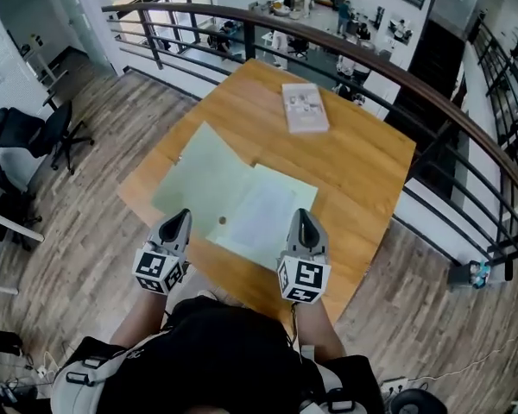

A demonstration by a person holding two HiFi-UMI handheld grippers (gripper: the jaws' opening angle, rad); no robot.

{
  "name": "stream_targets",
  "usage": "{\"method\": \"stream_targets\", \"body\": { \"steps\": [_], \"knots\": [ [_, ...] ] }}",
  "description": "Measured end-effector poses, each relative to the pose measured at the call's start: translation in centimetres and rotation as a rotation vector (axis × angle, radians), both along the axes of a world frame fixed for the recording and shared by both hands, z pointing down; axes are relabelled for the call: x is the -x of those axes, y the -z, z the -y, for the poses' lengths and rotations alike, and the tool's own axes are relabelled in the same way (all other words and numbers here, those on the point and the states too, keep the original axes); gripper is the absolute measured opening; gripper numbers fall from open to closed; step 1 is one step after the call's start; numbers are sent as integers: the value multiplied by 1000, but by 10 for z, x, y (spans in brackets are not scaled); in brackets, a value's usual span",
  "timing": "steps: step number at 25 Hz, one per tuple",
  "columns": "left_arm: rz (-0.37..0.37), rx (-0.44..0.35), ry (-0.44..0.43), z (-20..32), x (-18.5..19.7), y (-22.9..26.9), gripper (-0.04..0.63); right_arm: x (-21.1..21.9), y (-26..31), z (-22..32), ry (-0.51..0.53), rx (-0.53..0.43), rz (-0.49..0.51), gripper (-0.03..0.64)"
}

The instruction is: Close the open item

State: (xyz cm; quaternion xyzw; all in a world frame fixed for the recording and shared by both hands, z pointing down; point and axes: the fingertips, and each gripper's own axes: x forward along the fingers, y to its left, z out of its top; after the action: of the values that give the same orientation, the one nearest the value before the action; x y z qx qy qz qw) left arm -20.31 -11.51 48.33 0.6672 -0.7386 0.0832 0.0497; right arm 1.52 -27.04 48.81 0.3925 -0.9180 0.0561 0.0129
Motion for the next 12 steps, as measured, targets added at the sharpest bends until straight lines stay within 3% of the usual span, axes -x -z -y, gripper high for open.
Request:
{"method": "stream_targets", "body": {
  "steps": [6, 10, 12],
  "knots": [
    [-43, 14, -105, 33, 31, -16, 0, -1, -23, 1, -126, 46, -54, 3],
    [-115, 37, -151, 46, 76, -15, 2, 7, -31, 0, -236, 59, -79, 3],
    [-108, 44, -157, 50, 101, -10, 0, 5, -35, 2, -298, 62, -88, 3]
  ]
}}
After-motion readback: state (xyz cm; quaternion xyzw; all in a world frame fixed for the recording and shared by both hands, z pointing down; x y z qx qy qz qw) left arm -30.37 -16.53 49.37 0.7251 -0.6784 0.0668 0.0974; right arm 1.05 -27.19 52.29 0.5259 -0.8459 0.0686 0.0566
